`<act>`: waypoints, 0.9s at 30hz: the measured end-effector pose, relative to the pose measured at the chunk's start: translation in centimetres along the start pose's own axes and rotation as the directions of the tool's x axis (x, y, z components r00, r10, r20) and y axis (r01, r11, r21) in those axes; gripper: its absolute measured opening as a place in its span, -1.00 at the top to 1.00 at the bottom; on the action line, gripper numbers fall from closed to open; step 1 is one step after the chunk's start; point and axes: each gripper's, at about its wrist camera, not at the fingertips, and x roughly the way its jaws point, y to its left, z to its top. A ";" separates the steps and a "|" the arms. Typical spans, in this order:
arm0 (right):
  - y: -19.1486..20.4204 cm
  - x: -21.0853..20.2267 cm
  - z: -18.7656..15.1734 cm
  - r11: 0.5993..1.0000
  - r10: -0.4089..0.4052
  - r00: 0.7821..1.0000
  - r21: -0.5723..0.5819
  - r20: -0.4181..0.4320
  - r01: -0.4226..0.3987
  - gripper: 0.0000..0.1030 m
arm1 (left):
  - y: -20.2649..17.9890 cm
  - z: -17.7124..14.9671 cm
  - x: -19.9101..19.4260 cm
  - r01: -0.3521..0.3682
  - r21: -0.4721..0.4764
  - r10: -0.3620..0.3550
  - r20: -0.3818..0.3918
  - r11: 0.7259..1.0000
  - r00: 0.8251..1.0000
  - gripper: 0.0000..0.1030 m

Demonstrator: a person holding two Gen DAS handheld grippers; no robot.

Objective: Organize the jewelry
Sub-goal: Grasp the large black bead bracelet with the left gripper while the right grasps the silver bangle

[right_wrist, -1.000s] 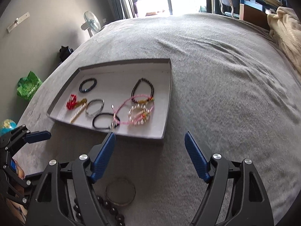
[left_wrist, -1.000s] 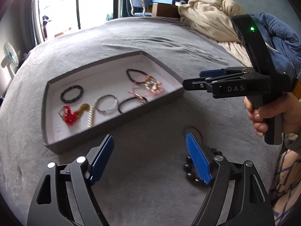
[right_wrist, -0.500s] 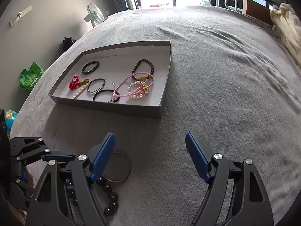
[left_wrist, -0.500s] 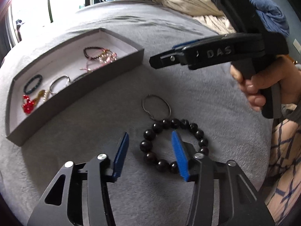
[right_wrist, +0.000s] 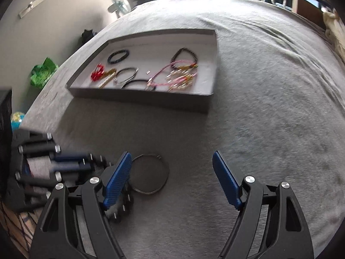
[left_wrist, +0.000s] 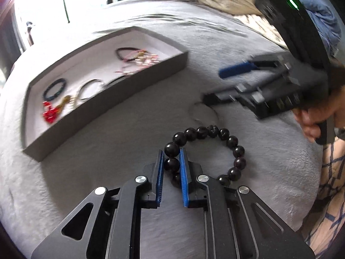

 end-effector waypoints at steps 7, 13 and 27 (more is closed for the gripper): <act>1.8 1.1 -1.0 0.999 0.010 1.000 -0.047 -0.023 -0.012 -0.48 | 3.7 -0.3 -1.0 -0.083 -0.087 0.082 -0.014 0.993 0.997 0.70; 3.5 2.1 -1.7 0.994 0.011 0.999 -0.106 -0.034 -0.014 -0.27 | 5.8 -1.0 -0.1 -0.091 -0.157 0.084 -0.046 0.983 0.995 0.70; 2.5 2.6 -1.8 0.997 0.050 0.999 -0.055 0.000 -0.050 -0.15 | 5.8 -1.1 1.4 -0.074 -0.147 0.071 -0.023 0.986 0.997 0.66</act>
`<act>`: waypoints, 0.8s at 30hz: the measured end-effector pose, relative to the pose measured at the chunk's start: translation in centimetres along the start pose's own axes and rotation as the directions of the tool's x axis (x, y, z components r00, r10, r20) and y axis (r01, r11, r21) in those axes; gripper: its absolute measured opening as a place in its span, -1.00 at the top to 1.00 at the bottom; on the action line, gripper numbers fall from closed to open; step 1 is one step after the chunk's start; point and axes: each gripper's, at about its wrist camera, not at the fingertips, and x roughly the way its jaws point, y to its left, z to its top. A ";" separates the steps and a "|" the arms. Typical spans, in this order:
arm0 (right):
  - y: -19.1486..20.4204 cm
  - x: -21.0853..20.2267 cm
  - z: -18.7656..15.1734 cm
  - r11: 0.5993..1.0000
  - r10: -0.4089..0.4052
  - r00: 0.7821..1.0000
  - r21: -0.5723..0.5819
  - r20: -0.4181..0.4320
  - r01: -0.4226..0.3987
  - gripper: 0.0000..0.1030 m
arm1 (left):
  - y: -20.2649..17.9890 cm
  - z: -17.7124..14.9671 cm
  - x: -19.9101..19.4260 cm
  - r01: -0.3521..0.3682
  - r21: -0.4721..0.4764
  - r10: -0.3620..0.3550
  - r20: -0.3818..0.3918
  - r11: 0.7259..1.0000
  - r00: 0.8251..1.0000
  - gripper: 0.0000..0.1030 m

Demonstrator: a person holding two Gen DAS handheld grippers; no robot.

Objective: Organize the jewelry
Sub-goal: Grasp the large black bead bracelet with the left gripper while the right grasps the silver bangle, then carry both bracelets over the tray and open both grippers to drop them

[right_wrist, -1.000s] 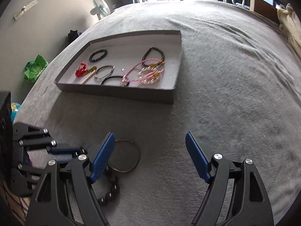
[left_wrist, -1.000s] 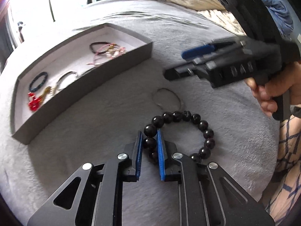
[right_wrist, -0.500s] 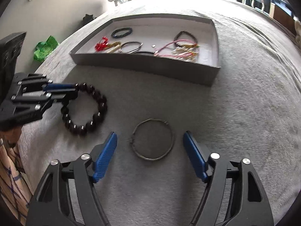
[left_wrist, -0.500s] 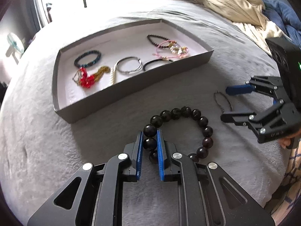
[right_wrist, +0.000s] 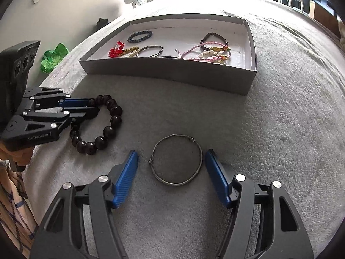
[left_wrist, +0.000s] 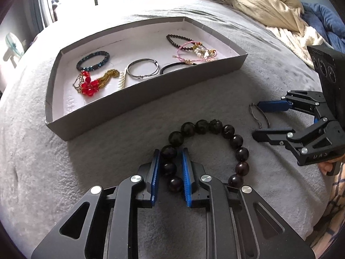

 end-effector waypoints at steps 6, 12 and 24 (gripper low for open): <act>0.3 -0.8 0.8 1.000 0.001 1.000 -0.007 0.020 -0.001 0.04 | -0.2 0.5 -2.1 -0.012 -0.022 0.013 0.047 1.000 0.999 0.71; 0.2 -2.9 2.5 1.000 0.000 0.996 0.005 0.091 -0.001 0.04 | -1.4 1.9 -5.8 0.024 0.008 -0.024 0.139 1.000 0.990 0.71; 0.3 -4.0 5.3 0.999 -0.027 0.987 0.028 0.161 0.023 0.04 | -0.5 4.7 -9.1 0.031 -0.024 -0.025 0.238 0.999 0.971 0.71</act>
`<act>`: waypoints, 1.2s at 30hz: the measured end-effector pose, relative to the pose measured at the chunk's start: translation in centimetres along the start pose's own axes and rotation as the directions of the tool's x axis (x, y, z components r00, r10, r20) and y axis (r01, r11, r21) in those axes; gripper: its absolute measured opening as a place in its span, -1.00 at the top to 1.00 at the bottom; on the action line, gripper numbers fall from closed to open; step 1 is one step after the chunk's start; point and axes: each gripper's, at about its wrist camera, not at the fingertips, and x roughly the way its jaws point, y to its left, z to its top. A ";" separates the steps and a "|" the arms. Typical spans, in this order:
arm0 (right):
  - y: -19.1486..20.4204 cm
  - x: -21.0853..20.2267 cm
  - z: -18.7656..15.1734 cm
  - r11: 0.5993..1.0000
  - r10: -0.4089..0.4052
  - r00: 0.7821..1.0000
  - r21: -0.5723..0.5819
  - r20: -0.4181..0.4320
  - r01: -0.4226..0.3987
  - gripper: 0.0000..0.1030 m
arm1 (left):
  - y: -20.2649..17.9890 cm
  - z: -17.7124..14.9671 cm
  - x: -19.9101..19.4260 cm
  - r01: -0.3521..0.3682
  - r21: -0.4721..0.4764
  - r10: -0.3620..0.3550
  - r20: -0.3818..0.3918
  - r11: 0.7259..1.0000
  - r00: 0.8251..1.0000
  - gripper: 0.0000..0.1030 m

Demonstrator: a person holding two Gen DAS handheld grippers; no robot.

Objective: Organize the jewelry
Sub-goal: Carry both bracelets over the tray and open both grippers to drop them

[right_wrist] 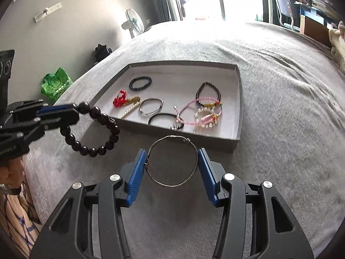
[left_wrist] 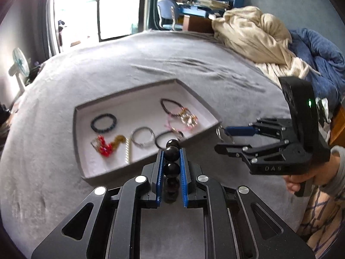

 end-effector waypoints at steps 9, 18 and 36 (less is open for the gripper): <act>0.3 0.5 2.1 1.000 -0.001 0.999 0.017 0.038 0.001 0.04 | 2.7 3.0 -0.9 -0.049 -0.047 0.052 0.069 0.998 0.996 0.71; 0.3 1.3 4.8 0.999 -0.024 0.997 0.036 0.079 0.021 0.04 | 4.6 5.5 0.8 -0.081 -0.065 0.087 0.087 0.995 0.992 0.71; -0.7 7.1 6.5 0.992 -0.118 0.993 0.038 -0.001 0.118 0.04 | 6.3 6.7 7.7 0.044 -0.095 -0.039 0.049 0.995 0.998 0.71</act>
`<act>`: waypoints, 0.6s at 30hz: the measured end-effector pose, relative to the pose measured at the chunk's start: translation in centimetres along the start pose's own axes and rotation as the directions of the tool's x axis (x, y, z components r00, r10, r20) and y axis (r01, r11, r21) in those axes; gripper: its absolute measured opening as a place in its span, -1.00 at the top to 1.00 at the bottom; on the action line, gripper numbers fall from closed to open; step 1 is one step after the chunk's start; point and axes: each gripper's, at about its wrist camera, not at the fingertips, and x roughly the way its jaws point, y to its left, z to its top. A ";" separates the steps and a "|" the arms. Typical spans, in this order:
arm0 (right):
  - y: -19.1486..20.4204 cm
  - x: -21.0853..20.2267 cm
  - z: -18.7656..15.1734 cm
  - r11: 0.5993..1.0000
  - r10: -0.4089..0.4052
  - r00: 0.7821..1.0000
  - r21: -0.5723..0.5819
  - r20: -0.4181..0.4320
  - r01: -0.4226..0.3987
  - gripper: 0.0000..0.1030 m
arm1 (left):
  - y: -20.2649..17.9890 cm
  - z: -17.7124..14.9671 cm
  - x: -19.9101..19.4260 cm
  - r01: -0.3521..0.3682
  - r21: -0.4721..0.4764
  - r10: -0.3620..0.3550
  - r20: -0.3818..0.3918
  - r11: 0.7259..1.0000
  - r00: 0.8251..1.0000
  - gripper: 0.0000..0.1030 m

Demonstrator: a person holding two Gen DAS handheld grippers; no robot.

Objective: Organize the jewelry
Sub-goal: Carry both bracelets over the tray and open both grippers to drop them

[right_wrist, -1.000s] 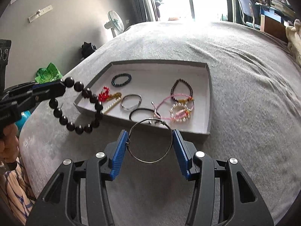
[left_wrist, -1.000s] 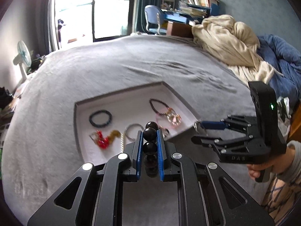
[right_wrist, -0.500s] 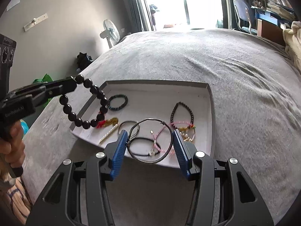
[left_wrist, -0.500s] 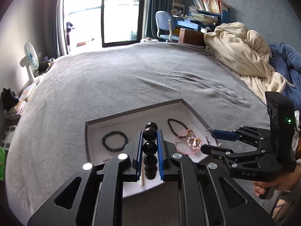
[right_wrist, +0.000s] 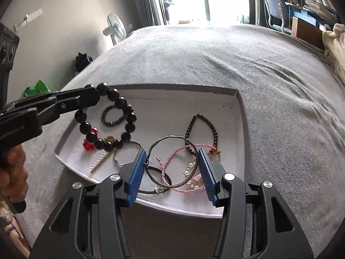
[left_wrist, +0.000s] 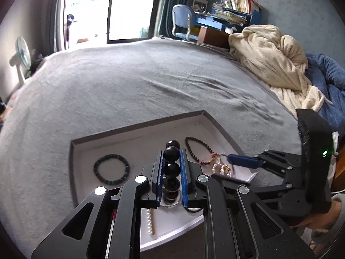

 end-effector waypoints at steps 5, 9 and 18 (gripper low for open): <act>0.8 1.9 -0.3 0.998 -0.042 0.998 -0.040 -0.038 0.040 0.04 | 1.0 -0.4 1.5 0.000 -0.016 0.000 -0.016 1.000 1.000 0.71; 0.8 2.7 -0.5 0.997 -0.059 0.997 -0.046 -0.048 0.056 0.04 | 2.1 -0.4 2.5 -0.027 -0.032 0.026 -0.026 0.999 0.999 0.71; 0.2 3.2 -0.7 0.997 -0.063 0.996 -0.039 -0.060 0.060 0.03 | 4.5 -1.6 4.6 -0.130 -0.061 0.125 -0.082 0.990 0.989 0.64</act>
